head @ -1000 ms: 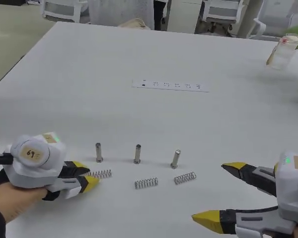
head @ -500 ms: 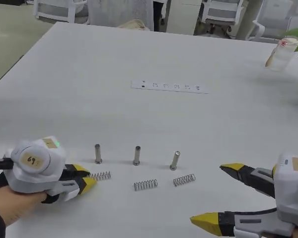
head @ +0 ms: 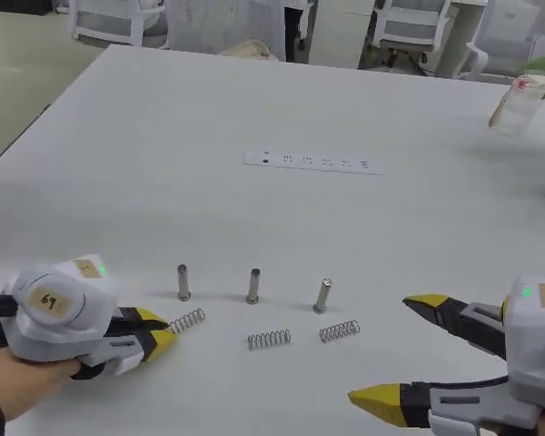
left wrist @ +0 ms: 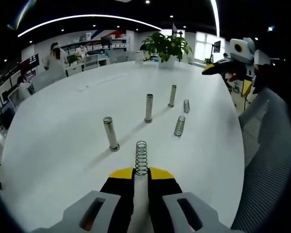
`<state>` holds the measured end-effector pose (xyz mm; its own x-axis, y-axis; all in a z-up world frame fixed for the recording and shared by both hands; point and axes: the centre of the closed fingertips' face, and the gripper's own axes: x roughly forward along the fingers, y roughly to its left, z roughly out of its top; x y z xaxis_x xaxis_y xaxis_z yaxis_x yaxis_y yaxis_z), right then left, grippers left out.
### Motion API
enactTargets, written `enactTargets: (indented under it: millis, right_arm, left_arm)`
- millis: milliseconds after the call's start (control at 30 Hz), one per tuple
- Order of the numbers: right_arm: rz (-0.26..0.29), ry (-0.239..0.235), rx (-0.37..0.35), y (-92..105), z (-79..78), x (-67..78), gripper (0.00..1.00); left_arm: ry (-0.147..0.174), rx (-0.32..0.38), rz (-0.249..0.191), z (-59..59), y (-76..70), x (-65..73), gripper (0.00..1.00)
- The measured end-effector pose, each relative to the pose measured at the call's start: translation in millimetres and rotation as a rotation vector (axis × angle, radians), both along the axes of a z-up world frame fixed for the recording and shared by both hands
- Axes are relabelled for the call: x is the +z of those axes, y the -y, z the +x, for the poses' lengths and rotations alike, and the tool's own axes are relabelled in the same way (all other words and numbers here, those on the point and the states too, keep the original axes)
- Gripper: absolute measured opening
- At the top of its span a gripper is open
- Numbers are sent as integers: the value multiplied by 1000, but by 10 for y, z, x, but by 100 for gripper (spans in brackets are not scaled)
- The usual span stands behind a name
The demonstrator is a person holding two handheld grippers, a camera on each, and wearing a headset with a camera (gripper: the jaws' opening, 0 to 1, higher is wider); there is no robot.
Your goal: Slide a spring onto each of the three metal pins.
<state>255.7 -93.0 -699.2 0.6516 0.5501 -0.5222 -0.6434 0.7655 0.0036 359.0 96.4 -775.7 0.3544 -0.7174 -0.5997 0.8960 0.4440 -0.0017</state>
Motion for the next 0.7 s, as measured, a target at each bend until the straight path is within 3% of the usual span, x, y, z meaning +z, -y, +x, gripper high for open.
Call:
enactTargets:
  millis: [233,700]
  right_arm:
    - [-2,10,13,-37,-2,38,81]
    - [-4,62,53,-137,86,245,79]
  left_arm:
    - [6,-9,-8,-74,-9,61,2]
    - [72,-155,-72,-383,250,552,2]
